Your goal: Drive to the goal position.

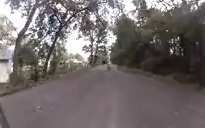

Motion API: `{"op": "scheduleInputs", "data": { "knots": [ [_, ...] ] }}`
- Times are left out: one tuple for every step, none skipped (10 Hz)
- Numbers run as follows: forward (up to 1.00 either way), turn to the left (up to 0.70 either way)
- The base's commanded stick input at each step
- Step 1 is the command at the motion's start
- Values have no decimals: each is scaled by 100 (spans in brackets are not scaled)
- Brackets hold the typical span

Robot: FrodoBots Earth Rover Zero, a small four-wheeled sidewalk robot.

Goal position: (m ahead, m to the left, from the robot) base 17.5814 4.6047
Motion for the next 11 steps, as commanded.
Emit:
{"op": "scheduleInputs", "data": {
  "knots": [
    [70,0],
    [70,-14],
    [70,-33],
    [70,-20],
    [70,0],
    [70,0],
    [70,0],
    [70,0],
    [70,0],
    [70,0],
    [70,0]
  ]
}}
